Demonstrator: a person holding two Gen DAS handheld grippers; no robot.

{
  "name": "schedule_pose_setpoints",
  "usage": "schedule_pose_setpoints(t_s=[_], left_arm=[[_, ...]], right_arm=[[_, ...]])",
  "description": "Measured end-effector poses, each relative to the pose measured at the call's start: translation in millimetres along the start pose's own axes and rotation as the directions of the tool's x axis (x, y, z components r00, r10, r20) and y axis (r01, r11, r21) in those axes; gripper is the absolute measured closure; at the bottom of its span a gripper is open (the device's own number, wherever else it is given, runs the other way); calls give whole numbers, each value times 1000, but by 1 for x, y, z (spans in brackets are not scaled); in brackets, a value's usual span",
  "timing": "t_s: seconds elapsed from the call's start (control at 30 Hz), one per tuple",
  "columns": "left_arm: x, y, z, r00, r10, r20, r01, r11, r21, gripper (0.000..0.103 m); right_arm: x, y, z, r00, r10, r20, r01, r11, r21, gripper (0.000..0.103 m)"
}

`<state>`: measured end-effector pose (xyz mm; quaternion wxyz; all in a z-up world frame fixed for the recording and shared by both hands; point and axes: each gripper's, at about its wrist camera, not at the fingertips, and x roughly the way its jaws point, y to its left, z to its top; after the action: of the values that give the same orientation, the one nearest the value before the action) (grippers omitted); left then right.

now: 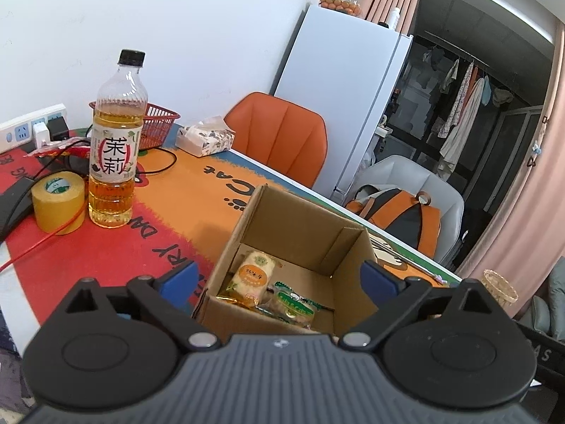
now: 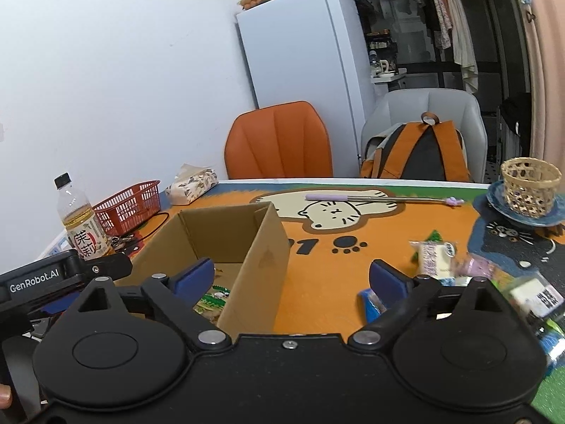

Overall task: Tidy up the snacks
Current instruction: 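Return to the pile, grasp the peanut pack with left tool while right grasps blue candy bag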

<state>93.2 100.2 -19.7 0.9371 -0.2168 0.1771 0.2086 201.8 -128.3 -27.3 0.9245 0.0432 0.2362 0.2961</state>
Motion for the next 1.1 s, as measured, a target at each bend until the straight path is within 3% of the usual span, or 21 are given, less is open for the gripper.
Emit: schedule_pose_setpoints(t_s=[0.2, 0.87, 1.1], left_arm=[[-8, -9, -6, 1000, -11, -10, 12, 1000, 24, 4], [-25, -53, -29, 992, -117, -47, 120, 990, 73, 4], [-24, -70, -42, 981, -175, -84, 182, 979, 94, 1]], right_arm=[[-17, -13, -5, 999, -25, 37, 24, 999, 24, 0], [-62, -74, -21, 996, -77, 43, 73, 994, 84, 0], [-77, -96, -28, 992, -115, 49, 109, 988, 107, 0]])
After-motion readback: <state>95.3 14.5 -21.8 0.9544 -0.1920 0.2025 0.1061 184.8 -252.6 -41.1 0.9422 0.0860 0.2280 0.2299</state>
